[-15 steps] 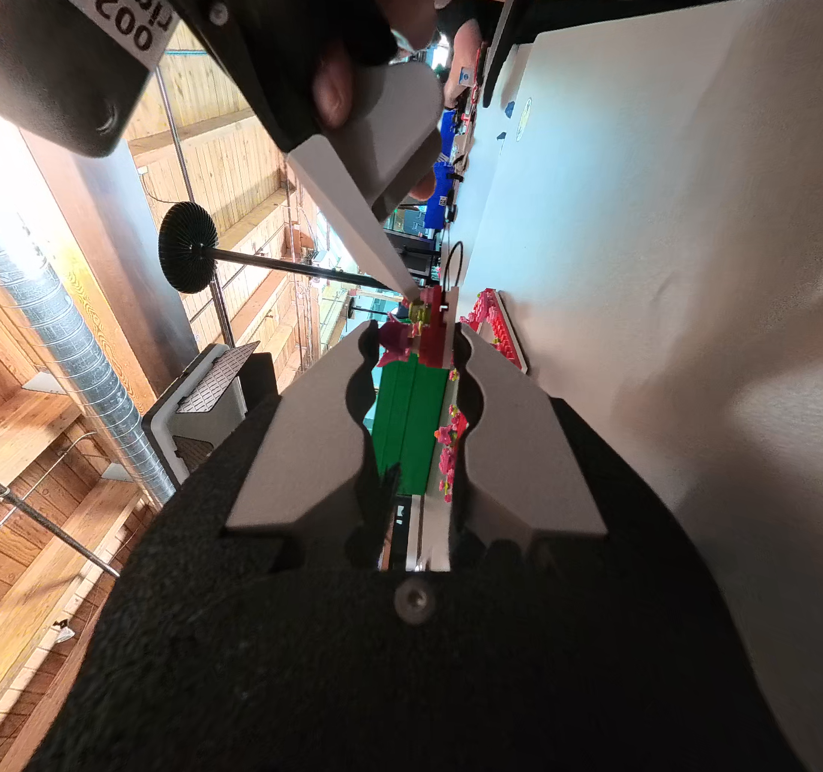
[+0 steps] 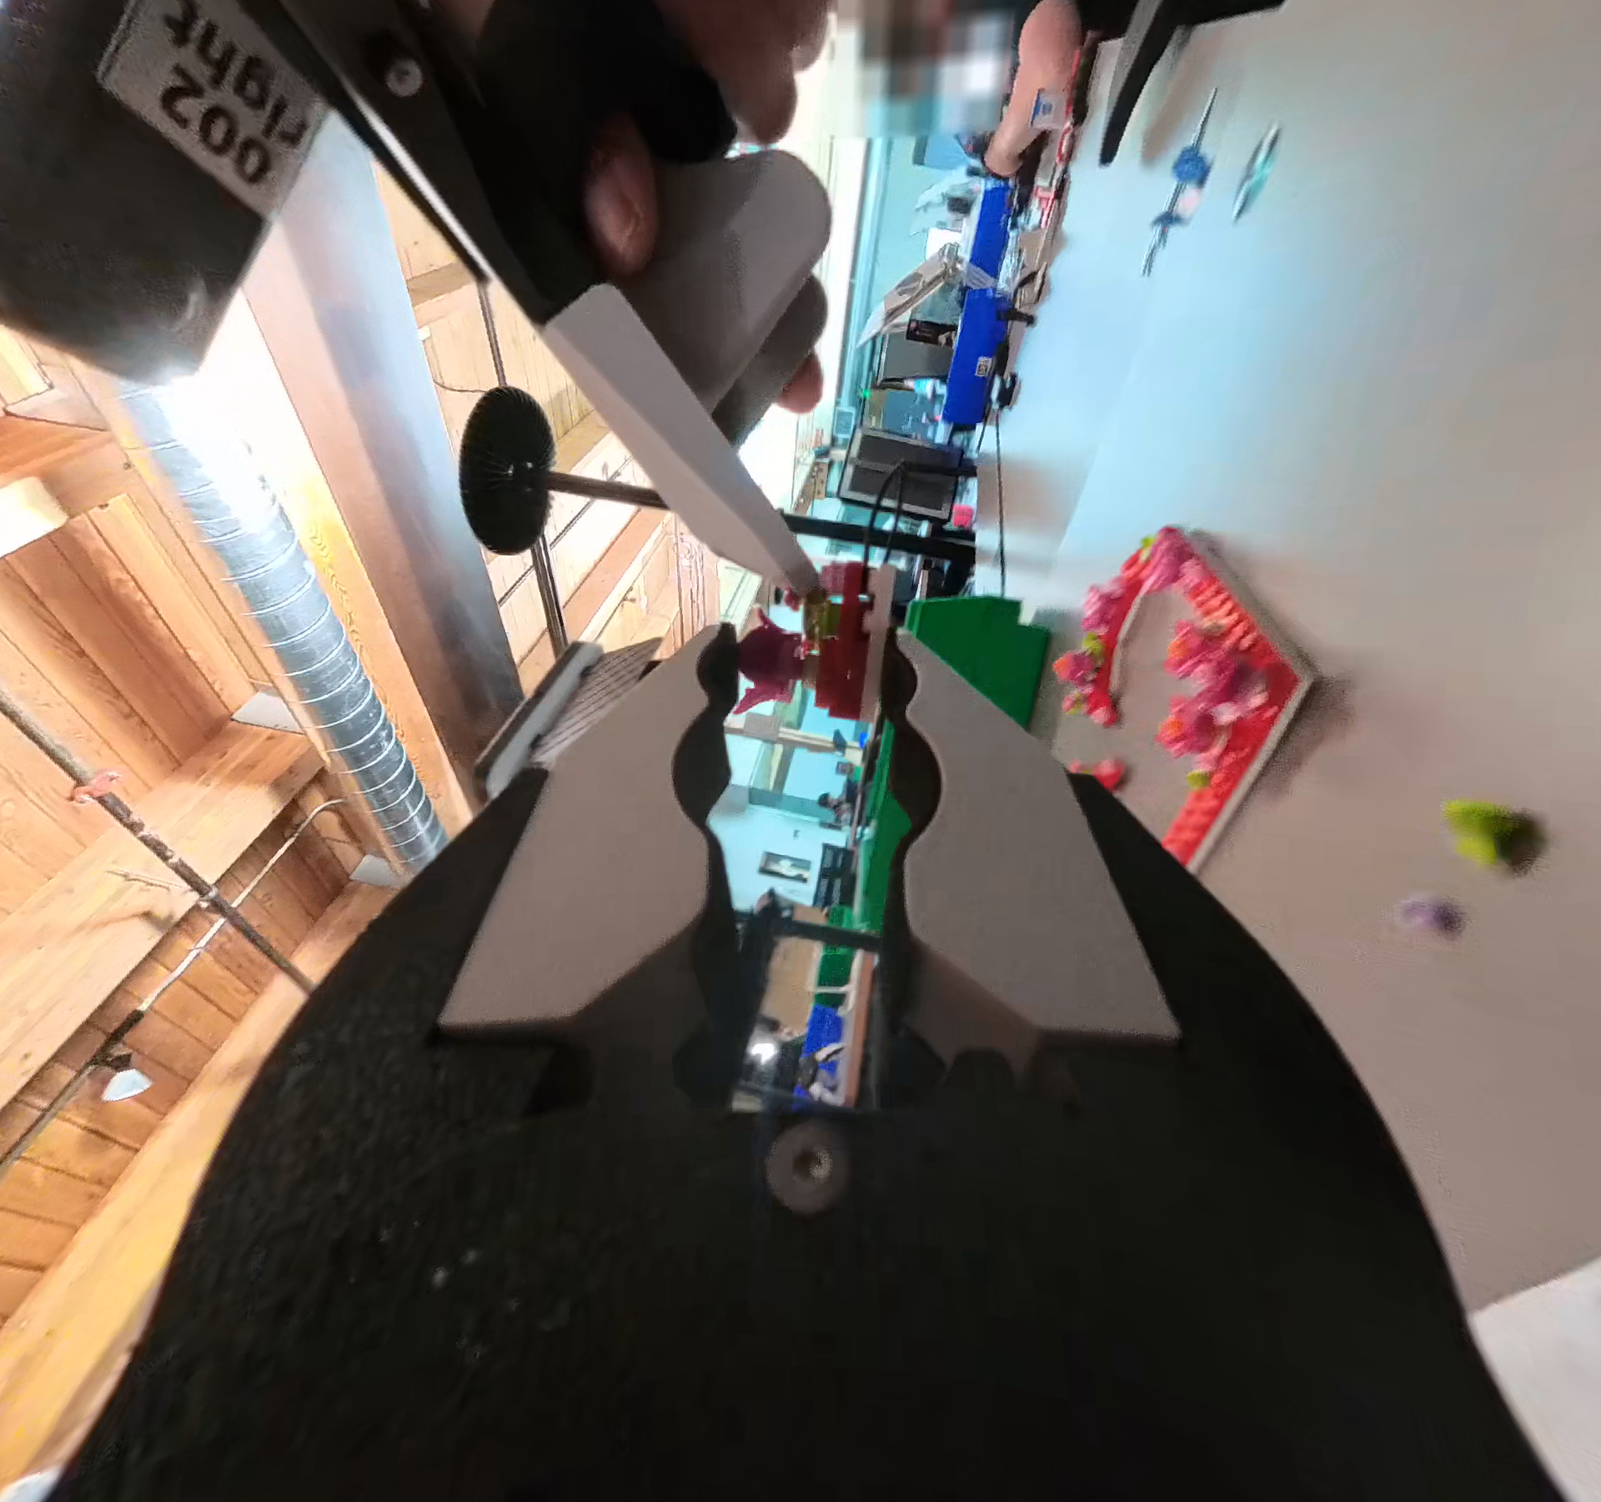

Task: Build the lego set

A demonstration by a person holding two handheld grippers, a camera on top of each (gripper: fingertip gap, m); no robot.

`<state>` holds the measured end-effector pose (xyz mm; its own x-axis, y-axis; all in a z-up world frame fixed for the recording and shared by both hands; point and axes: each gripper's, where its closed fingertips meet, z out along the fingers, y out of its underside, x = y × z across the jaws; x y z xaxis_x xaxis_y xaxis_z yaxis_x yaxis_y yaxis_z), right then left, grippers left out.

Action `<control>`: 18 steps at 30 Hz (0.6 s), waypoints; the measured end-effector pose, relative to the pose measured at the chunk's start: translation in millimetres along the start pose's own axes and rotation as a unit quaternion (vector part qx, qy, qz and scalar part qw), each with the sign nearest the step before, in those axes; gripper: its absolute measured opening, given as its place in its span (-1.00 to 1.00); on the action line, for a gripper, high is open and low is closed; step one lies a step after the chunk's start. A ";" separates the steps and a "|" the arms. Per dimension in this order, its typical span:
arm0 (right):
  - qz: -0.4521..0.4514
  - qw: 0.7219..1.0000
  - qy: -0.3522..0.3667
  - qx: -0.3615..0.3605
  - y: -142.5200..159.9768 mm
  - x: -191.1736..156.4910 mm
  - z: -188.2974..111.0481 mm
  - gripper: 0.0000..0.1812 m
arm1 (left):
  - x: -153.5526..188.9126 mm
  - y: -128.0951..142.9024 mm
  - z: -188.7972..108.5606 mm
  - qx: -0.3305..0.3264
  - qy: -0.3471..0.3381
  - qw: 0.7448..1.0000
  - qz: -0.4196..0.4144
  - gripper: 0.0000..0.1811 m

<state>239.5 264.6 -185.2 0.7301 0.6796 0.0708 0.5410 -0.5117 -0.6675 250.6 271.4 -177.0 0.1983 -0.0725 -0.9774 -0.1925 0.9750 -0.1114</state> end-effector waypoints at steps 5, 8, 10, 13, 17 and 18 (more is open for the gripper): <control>-0.076 0.997 -0.010 0.009 -75.0 -2.0 -15.8 -0.92 | -70.3 30.1 -19.3 -0.049 -0.009 0.999 -0.011 -0.67; -0.103 0.993 -0.049 0.017 -120.0 -16.4 -21.0 -0.92 | -109.0 42.9 -43.7 -0.072 -0.021 0.997 -0.014 -0.67; -0.123 0.990 -0.073 0.019 -145.7 -29.0 -24.6 -0.92 | -130.6 46.9 -61.2 -0.085 -0.023 0.996 -0.024 -0.67; -0.150 0.983 -0.106 0.021 -174.8 -49.6 -32.1 -0.92 | -156.6 45.0 -88.1 -0.090 -0.027 0.995 -0.031 -0.67; -0.150 0.975 -0.159 0.035 -196.4 -75.7 -43.0 -0.92 | -179.3 35.9 -116.1 -0.084 -0.041 0.995 -0.028 -0.67; -0.146 0.974 -0.172 0.037 -198.2 -81.6 -44.6 -0.92 | -182.0 34.1 -120.1 -0.084 -0.041 0.995 -0.027 -0.67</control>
<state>91.3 287.1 -25.6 0.3602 0.9326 0.0224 0.6645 -0.2397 -0.7078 92.5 292.6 -24.5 0.2892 -0.0993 -0.9521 -0.3356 0.9210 -0.1980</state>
